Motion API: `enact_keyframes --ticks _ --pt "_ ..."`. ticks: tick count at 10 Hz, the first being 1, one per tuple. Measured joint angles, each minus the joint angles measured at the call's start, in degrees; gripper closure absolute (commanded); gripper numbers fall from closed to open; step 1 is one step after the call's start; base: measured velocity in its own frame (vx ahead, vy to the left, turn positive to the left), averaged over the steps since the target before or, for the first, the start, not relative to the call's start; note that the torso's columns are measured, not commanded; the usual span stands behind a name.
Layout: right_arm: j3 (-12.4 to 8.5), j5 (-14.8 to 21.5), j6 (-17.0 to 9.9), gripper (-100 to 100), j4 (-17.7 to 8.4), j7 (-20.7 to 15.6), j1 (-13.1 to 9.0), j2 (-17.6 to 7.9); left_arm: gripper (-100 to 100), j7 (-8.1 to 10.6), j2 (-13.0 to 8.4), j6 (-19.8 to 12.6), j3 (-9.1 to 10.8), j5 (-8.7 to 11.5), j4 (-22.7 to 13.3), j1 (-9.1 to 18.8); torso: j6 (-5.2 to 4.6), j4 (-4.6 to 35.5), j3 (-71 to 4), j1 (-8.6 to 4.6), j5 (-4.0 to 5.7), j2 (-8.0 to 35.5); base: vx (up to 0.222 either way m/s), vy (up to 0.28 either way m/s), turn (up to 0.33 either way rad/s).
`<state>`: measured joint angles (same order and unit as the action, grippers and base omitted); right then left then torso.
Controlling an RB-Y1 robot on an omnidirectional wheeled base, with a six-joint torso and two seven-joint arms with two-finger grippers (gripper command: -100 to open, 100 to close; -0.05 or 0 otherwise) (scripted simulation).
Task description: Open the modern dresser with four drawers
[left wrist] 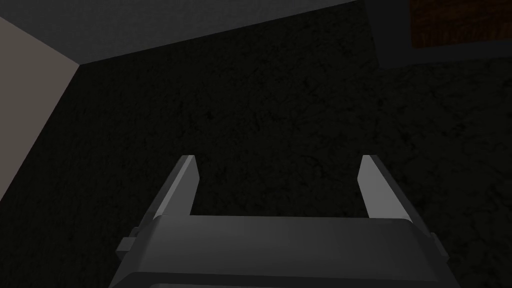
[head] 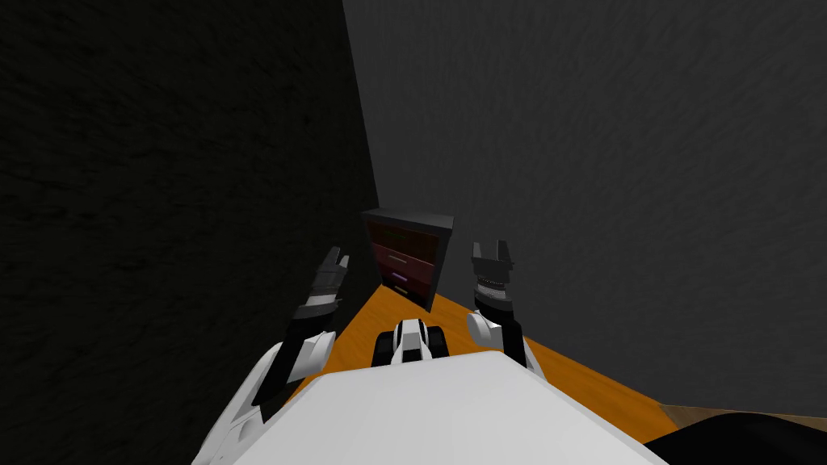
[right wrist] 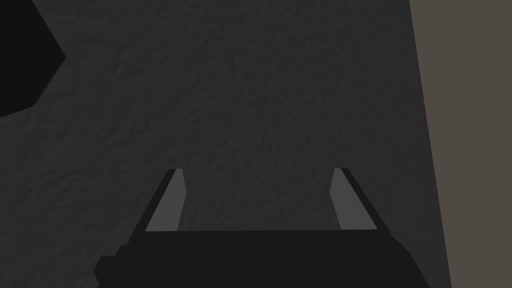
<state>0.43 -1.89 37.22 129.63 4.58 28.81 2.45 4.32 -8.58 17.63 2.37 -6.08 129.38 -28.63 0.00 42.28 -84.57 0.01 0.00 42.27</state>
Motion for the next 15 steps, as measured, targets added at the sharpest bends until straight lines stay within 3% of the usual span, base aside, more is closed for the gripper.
enact_keyframes --ticks 15 --pt "0.0 0.0 0.0 0 0.0 0.0 0.0 0.0 -100 5.50 -11.3 -19.1 -2.62 -1.3 6.8 -0.8 0.01 0.0 0.0 -0.01 0.00 0.0 0.048 0.011 -0.108"
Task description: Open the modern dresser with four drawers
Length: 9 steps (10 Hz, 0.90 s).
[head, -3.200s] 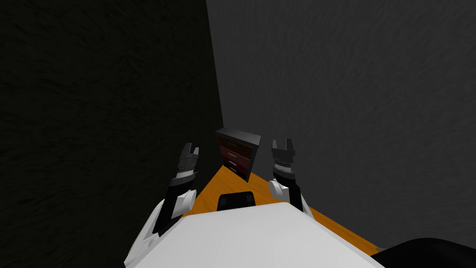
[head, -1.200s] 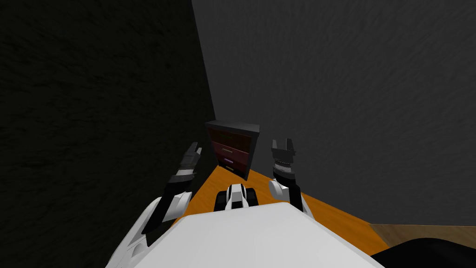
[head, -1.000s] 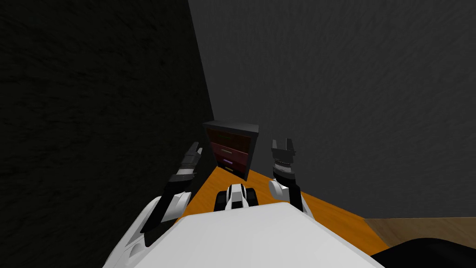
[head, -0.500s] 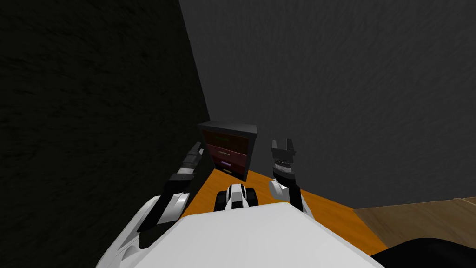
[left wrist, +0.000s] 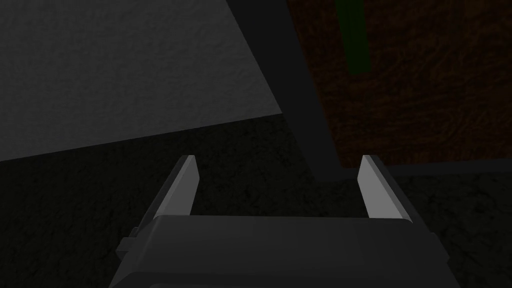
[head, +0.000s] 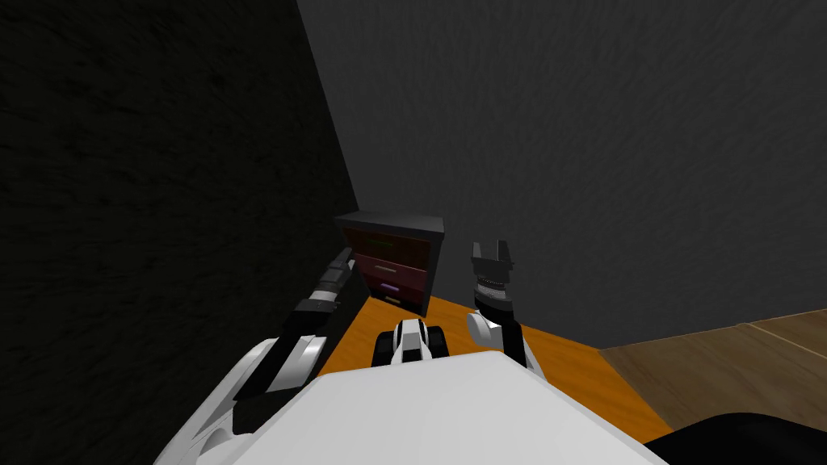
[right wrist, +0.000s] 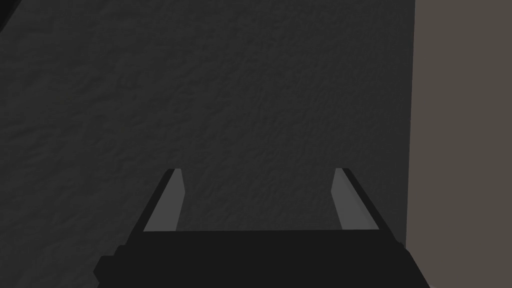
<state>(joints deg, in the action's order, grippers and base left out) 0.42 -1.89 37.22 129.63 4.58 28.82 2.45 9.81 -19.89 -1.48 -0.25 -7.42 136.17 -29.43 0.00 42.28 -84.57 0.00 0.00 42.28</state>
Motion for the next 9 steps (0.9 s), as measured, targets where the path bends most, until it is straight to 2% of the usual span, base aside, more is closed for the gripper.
enact_keyframes --ticks 4,9 --pt "0.0 0.0 0.0 0 0.0 0.0 0.0 0.0 -100 1.27 -3.2 -4.4 -0.72 -0.4 1.4 -0.2 -0.01 0.0 0.0 0.02 -0.01 0.0 0.047 0.018 -0.111" --pt "0.0 0.0 0.0 0 0.0 0.0 0.0 0.0 -100 3.14 -8.1 -11.5 -1.89 -1.0 3.5 -0.3 -0.01 0.0 0.0 -0.01 0.00 0.0 0.053 0.020 -0.126"
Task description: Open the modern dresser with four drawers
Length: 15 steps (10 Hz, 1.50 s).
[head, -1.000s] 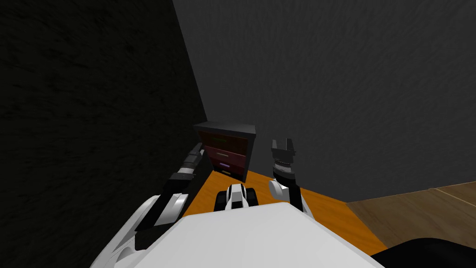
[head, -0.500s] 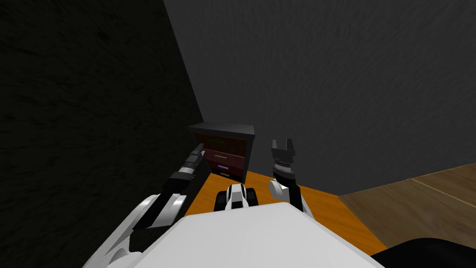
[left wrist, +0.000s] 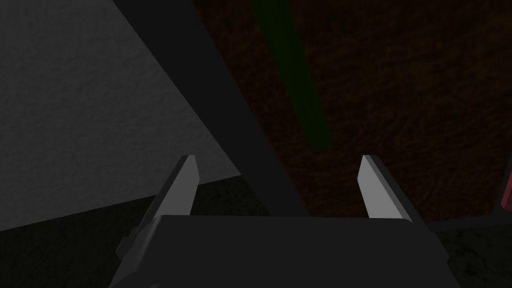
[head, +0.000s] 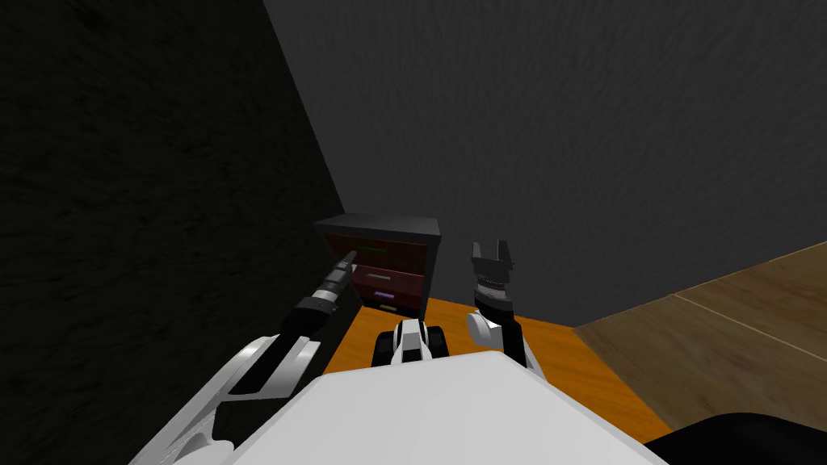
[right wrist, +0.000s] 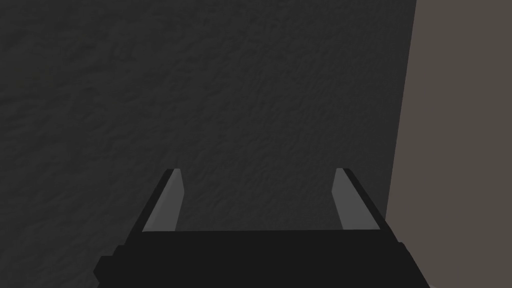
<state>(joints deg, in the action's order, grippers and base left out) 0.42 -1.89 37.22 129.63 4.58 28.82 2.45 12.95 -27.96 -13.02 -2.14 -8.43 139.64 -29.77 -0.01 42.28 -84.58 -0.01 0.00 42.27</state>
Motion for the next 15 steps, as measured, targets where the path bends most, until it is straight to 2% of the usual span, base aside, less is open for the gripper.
enact_keyframes --ticks 7,9,11,12,15 --pt "0.0 0.0 0.0 0 0.0 0.0 0.0 0.0 -100 2.86 -6.5 -9.7 -1.21 -0.6 2.8 -0.6 0.01 0.0 0.0 0.01 0.00 0.0 0.050 0.025 -0.109" --pt "0.0 0.0 0.0 0 0.0 0.0 0.0 0.0 -100 3.46 -8.0 -11.7 -1.50 -0.7 3.6 -0.7 0.01 0.0 0.0 -0.02 0.01 0.0 0.023 0.013 -0.055" --pt "0.0 0.0 0.0 0 0.0 0.0 0.0 0.0 -100 3.58 -8.1 -12.3 -1.41 -0.7 3.9 -0.6 0.00 0.0 -0.1 -0.03 0.01 -0.2 0.076 0.002 -0.016" --pt "0.0 0.0 0.0 0 0.0 0.0 0.0 0.0 100 3.61 -8.1 -12.3 -1.39 -0.7 3.9 -0.6 0.01 0.0 0.0 -0.01 0.01 0.0 0.008 0.000 0.002" --pt "0.0 0.0 0.0 0 0.0 0.0 0.0 0.0 100 3.76 -8.0 -11.8 -1.79 -1.4 5.5 -1.3 0.02 -0.1 0.2 0.29 -0.19 0.3 -0.147 0.046 0.048"
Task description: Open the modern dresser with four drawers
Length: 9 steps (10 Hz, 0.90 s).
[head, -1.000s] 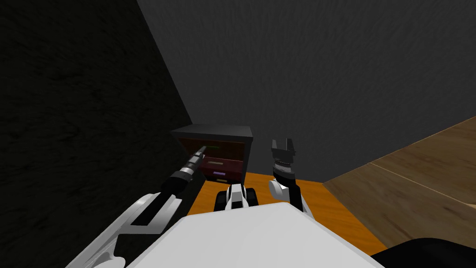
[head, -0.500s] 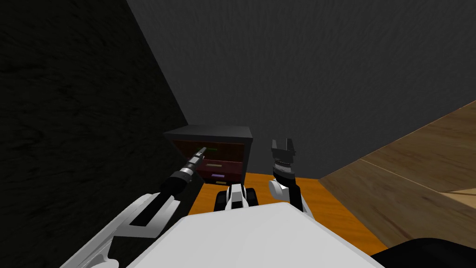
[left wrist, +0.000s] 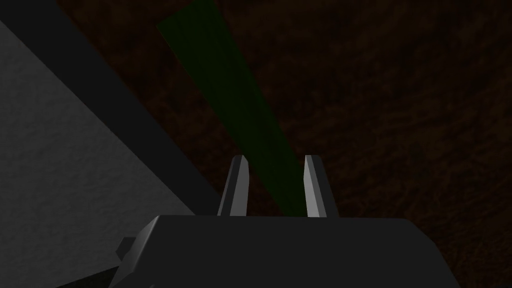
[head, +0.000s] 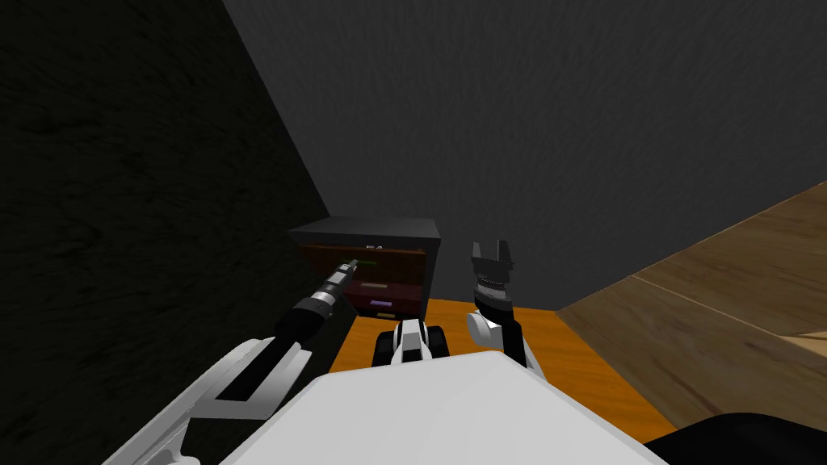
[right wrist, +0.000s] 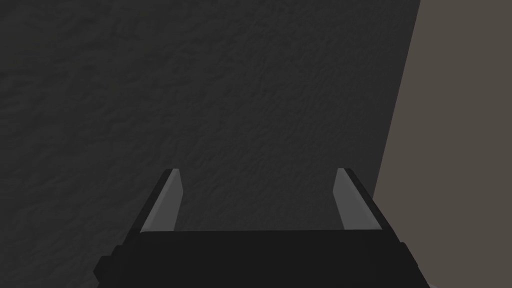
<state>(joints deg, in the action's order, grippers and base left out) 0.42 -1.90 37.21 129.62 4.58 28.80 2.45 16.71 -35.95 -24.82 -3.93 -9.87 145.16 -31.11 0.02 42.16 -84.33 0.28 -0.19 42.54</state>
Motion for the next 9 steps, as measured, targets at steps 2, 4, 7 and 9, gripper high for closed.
enact_keyframes --ticks 2,4,7,9 --pt "0.0 0.0 0.0 0 0.0 0.0 0.0 0.0 100 0.29 -0.6 -0.1 -0.26 -0.1 0.9 -0.9 0.11 0.1 -0.2 -0.09 0.10 -0.2 -0.124 0.015 0.031" --pt "0.0 0.0 0.0 0 0.0 0.0 0.0 0.0 100 0.42 -0.8 0.0 -0.50 -0.2 1.2 -1.4 0.03 0.0 -0.4 -0.22 0.18 -0.4 -0.156 0.041 0.049" --pt "0.0 0.0 0.0 0 0.0 0.0 0.0 0.0 -100 1.67 -2.8 -0.6 0.31 0.5 2.3 -1.4 0.01 0.0 -0.3 -0.22 0.16 -0.5 -0.119 0.010 -0.021" --pt "0.0 0.0 0.0 0 0.0 0.0 0.0 0.0 -100 4.08 -5.9 -3.1 2.46 2.3 2.6 0.3 -0.05 0.0 -0.6 -0.42 0.26 -0.7 -0.014 -0.039 -0.043"
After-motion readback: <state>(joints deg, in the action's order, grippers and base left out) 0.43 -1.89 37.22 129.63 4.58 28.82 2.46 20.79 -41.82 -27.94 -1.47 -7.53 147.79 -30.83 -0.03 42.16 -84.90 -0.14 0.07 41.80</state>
